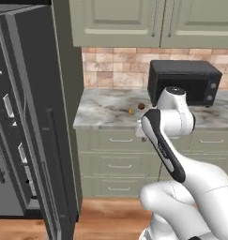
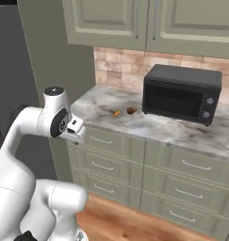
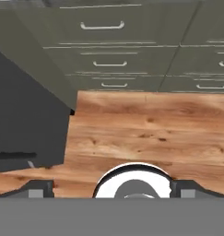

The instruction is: Open the fridge, remove the pear, broccoli, and shrimp, and place them on any counter.

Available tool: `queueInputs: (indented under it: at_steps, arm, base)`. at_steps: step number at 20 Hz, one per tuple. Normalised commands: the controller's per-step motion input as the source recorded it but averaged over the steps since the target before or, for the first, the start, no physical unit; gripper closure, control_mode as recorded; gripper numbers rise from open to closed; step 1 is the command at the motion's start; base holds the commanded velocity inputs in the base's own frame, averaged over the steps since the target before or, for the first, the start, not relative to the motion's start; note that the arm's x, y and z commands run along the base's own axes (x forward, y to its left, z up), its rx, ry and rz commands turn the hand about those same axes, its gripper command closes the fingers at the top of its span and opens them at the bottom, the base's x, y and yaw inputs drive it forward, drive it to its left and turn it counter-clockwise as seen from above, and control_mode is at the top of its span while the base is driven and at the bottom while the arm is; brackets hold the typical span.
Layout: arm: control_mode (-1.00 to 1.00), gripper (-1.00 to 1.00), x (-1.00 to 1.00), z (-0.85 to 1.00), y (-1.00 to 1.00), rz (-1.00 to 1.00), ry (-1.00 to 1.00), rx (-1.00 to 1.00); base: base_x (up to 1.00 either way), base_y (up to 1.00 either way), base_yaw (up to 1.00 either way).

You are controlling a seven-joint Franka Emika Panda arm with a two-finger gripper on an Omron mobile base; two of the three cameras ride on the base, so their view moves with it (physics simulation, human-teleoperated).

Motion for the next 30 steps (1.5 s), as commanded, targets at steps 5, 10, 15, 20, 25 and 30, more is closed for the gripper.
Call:
queueInputs:
  at_steps: [5,10,15,20,25,30]
  arm:
    - [1.0,-1.0,0.0,0.0,0.0,0.0,0.0,0.0]
    - [1.0,-1.0,0.0,0.0,0.0,0.0,0.0,0.0]
    - [1.0,-1.0,0.0,0.0,0.0,0.0,0.0,0.0]
    - [1.0,-1.0,0.0,0.0,0.0,0.0,0.0,0.0]
    - [1.0,-1.0,0.0,0.0,0.0,0.0,0.0,0.0]
    - [1.0,-1.0,0.0,0.0,0.0,0.0,0.0,0.0]
  base:
    - [-0.6,1.0,-0.28]
    - [-0.31,1.0,-0.38]
    - [-0.83,1.0,-0.31]
    - [-0.5,1.0,-0.15]
    - [0.56,0.95,-0.03]
    - [0.97,0.27,-0.06]
